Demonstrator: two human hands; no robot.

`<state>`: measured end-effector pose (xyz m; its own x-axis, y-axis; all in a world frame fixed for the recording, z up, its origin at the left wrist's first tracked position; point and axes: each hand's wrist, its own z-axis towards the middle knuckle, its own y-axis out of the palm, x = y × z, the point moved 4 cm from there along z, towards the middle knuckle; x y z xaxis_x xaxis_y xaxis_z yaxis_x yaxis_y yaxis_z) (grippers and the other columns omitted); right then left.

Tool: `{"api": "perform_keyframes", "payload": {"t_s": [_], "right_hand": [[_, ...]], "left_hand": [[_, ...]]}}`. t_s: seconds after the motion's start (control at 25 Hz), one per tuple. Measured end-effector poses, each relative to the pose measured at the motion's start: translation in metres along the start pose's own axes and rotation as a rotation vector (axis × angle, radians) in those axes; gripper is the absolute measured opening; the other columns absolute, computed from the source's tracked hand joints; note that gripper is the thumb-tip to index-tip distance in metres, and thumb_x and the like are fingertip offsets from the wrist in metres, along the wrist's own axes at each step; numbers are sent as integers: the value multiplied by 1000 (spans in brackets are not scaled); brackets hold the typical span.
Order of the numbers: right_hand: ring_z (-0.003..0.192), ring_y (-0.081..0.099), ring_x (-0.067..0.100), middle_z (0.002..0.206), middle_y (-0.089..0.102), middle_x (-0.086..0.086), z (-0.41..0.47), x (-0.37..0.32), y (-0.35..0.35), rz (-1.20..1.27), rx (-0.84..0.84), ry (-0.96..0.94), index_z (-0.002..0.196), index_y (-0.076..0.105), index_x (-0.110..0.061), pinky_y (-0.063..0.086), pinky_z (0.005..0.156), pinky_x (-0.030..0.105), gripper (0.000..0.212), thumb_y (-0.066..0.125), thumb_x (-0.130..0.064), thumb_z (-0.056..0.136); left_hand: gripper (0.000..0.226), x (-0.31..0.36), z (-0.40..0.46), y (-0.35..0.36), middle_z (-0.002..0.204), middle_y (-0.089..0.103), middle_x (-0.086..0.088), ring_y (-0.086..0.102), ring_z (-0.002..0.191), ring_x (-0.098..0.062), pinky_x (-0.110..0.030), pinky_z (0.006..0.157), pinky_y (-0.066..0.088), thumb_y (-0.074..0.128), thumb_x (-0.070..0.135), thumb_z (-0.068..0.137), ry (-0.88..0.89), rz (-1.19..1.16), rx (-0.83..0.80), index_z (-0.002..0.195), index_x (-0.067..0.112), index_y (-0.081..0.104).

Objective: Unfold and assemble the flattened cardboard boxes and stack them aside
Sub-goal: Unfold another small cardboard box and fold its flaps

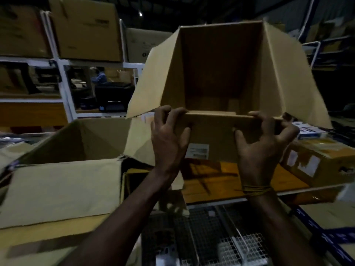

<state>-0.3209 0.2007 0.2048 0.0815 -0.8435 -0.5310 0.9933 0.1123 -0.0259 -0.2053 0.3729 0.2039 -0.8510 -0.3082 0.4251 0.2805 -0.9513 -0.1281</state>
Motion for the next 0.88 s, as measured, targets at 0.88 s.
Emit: {"api": "perform_keyframes", "payload": {"t_s": [0.88], "right_hand": [[114, 41, 11, 126, 35, 9, -124, -254, 142, 513, -277, -18, 122, 61, -26, 38, 89, 9, 45, 74, -12, 81]], "left_hand": [[45, -98, 39, -322, 127, 44, -16, 45, 121, -26, -37, 91, 49, 74, 9, 78, 59, 473, 211, 121, 13, 61]]}}
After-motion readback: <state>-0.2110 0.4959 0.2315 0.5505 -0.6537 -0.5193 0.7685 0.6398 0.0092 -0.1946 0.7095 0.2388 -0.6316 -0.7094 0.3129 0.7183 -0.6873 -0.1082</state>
